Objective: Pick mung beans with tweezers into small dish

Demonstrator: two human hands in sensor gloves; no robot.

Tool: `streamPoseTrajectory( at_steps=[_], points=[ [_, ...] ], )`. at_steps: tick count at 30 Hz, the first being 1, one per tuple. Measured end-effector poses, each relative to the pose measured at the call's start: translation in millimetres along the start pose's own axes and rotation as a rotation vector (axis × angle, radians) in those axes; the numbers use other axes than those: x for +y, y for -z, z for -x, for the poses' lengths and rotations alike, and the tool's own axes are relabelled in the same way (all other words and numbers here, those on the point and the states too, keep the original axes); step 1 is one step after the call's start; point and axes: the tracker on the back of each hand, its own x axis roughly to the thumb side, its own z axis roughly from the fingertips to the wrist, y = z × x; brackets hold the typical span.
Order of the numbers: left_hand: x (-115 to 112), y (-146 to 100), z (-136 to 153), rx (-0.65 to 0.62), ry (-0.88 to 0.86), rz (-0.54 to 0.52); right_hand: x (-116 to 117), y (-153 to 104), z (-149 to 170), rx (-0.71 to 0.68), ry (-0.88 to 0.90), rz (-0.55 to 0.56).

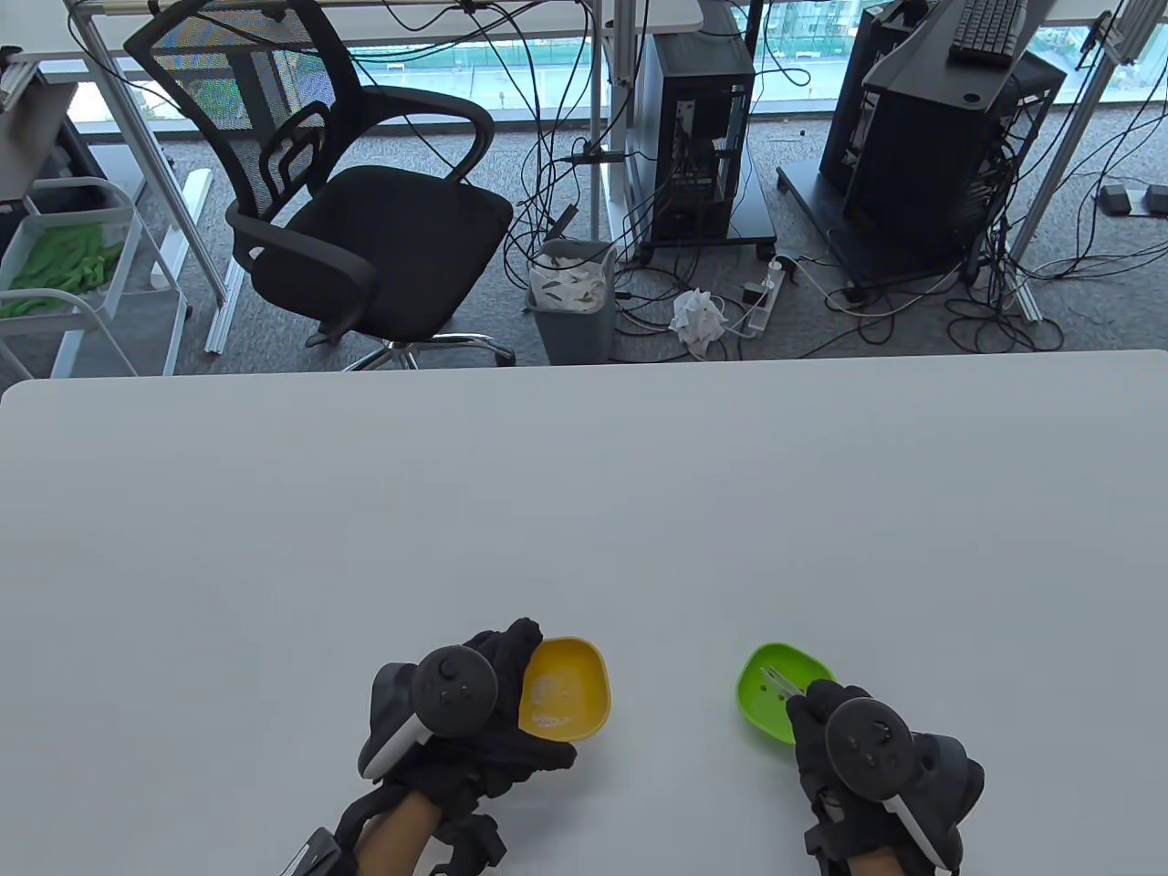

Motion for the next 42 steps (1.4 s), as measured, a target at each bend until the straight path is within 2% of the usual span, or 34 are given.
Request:
streamPoseTrajectory(
  at_steps=[3,10,23,27,33,38,42],
  points=[
    [-1,14,9,0.023,0.018,0.013,0,-2,-4,-0.025,0.013,0.033],
    [-24,34,30,0.091,-0.014,0.108,6,-3,-9,-0.058,0.027,-0.003],
    [-32,38,42,0.112,-0.053,0.161,9,-2,-10,-0.062,0.033,-0.042],
    [-32,36,41,0.117,-0.018,0.170,10,-2,-10,-0.054,0.035,-0.051],
    [-24,20,29,0.099,0.107,0.152,9,-2,-8,-0.040,0.049,-0.051],
    [-8,-14,1,0.068,0.272,-0.016,10,-1,-7,-0.032,0.062,-0.056],
    [-7,-39,-20,0.052,0.338,-0.122,10,-2,-6,-0.010,0.062,-0.065]
  ],
)
